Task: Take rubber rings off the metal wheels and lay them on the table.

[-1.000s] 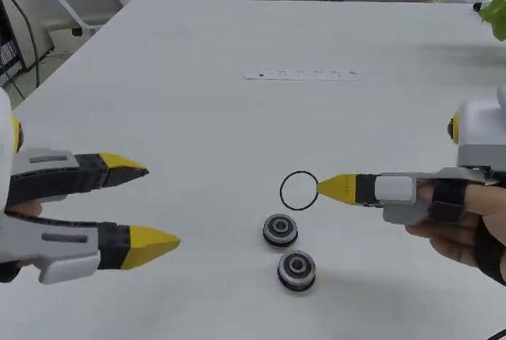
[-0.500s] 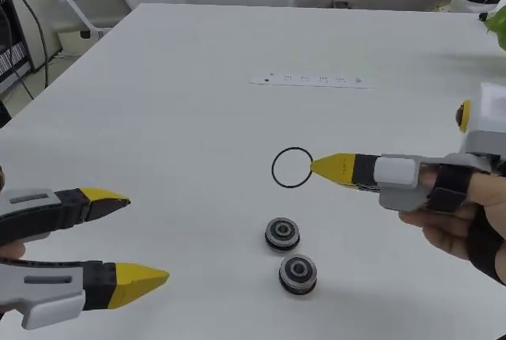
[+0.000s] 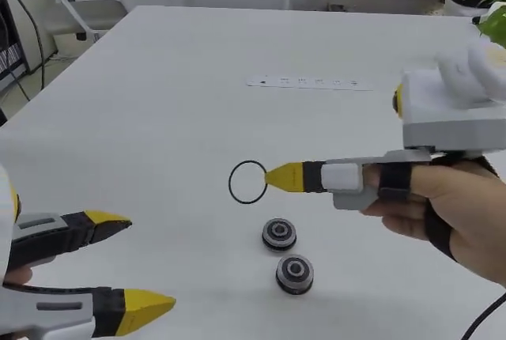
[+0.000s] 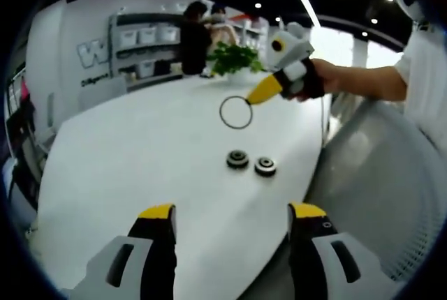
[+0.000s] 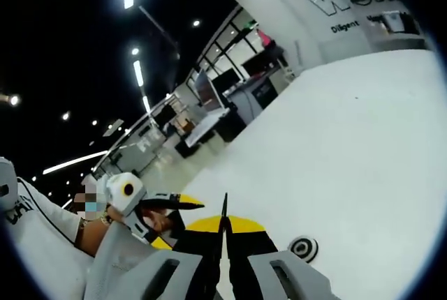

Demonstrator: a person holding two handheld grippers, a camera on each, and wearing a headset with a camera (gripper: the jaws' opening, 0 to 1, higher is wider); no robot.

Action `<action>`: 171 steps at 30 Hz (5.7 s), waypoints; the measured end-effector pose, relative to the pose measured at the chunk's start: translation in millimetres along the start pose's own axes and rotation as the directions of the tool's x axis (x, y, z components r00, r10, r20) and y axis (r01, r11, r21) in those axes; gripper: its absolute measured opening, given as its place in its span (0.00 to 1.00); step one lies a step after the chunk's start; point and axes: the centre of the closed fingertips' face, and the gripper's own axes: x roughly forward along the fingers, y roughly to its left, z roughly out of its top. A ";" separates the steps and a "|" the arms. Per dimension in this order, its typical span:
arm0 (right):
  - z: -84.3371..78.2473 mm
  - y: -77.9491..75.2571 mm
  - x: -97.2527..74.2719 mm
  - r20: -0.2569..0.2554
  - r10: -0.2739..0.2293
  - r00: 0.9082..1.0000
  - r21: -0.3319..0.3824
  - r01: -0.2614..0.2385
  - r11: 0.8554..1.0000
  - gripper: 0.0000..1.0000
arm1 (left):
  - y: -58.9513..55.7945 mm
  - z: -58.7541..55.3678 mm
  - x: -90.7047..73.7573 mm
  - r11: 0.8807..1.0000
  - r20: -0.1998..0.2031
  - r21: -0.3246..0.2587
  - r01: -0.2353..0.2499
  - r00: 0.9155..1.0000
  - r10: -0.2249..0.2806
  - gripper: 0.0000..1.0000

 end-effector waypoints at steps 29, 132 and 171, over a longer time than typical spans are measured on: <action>-69.5 -31.7 61.6 -0.185 -0.019 0.983 0.094 0.037 0.995 0.00 | 7.8 -4.8 -2.4 0.998 0.009 -0.045 -0.038 0.999 0.038 0.65; -60.9 -52.7 -28.5 -0.215 -0.244 0.946 -0.423 0.135 0.896 0.37 | -7.8 36.7 2.0 0.993 0.021 0.092 0.078 0.997 -0.080 0.65; -119.4 -80.6 -29.6 -0.419 -0.246 0.874 -0.398 0.066 0.915 0.35 | -67.9 50.0 135.6 0.883 -0.079 0.325 0.339 0.940 -0.332 0.40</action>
